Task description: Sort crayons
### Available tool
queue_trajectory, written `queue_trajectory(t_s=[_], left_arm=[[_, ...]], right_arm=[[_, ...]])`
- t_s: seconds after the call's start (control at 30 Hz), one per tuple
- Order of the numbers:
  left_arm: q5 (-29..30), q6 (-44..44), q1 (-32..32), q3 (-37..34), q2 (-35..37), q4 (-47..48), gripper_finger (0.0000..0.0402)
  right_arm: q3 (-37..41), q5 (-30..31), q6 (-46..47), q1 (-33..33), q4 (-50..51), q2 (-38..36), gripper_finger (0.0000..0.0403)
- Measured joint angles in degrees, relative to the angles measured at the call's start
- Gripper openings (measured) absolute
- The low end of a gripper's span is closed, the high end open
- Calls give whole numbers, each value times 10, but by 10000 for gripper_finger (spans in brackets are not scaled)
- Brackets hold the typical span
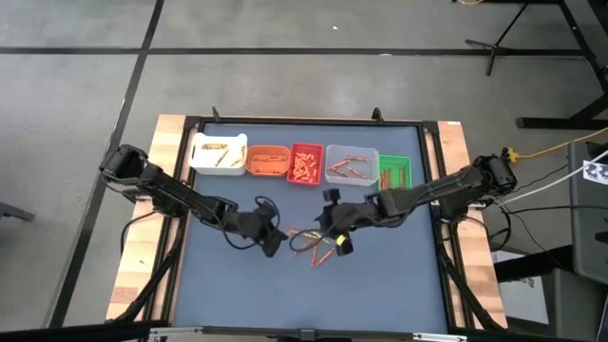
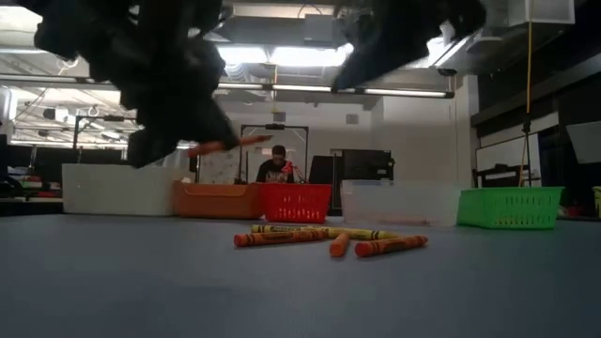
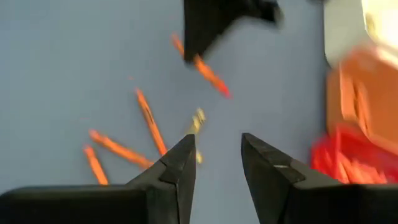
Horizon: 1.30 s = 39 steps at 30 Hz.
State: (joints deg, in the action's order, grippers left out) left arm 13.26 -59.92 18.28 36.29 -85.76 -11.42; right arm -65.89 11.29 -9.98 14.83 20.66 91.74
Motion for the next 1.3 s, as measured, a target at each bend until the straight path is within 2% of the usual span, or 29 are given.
queue_trajectory(t_s=[0.13, 0.37, 0.6, 0.93, 1.13, 1.3], left_arm=[[1, 32, 0, 0, 0, -50, 7], [15, 120, 0, 0, 1, -117, 7], [54, 228, 0, 1, 1, -145, 7], [76, 333, 0, 1, 1, -178, 7], [115, 365, 0, 1, 2, -186, 7], [122, 405, 0, 1, 2, -207, 7]], right_arm=[[0, -38, -22, 3, -70, 0, 127], [0, -33, -19, 2, -136, 0, 127], [0, 2, 93, 2, -146, -1, 127], [0, 67, 144, 2, -149, -2, 127], [0, 63, 182, 2, -158, -2, 127], [0, 61, 212, 2, -165, -2, 127]])
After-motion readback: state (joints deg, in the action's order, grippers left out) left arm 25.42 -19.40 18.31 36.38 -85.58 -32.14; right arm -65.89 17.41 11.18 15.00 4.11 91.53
